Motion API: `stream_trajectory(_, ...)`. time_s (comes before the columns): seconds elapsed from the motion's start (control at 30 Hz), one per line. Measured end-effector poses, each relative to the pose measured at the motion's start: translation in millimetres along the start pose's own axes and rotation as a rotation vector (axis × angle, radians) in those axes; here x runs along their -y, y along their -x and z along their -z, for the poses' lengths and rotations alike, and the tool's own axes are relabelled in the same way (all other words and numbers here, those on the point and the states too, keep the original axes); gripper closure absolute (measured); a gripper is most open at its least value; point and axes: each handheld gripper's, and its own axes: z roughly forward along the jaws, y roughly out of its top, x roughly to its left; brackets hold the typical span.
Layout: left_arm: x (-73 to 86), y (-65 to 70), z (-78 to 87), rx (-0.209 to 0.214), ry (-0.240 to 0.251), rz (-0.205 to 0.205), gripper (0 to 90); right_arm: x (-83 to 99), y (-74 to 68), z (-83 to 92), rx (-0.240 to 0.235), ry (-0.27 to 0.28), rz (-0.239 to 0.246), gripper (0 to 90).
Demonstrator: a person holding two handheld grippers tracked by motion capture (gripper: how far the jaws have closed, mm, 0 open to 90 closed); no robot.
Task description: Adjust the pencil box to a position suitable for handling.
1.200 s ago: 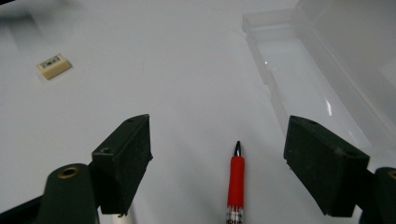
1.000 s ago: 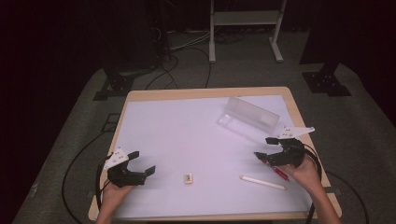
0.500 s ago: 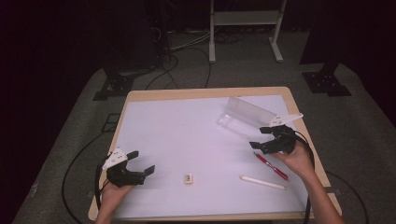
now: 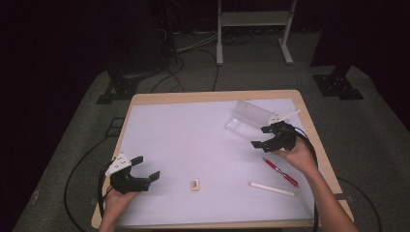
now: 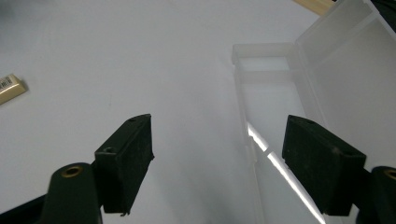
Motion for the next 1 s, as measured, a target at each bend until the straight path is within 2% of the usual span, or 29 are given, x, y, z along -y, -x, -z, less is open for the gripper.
stream_trajectory(0.37,0.0,-1.4,1.3,0.003,0.012,0.008,3.6,1.5,3.8,-27.8,-0.015,-0.074,0.024,28.3)
stream_trajectory(0.5,0.0,-1.3,1.4,0.002,0.012,0.009,3.6,2.0,8.7,-35.5,-0.011,-0.101,0.005,29.0)
stream_trajectory(0.67,-0.2,-2.1,2.3,0.000,0.015,0.013,3.6,1.3,11.8,-40.4,-0.007,-0.110,-0.006,30.0)
stream_trajectory(0.7,-0.3,-2.3,2.5,0.000,0.017,0.012,3.6,1.1,13.2,-41.8,-0.006,-0.113,0.003,30.5)
stream_trajectory(1.0,-0.3,-3.2,3.4,0.000,0.022,0.016,3.6,2.8,20.7,-54.5,0.016,-0.141,0.004,43.7)
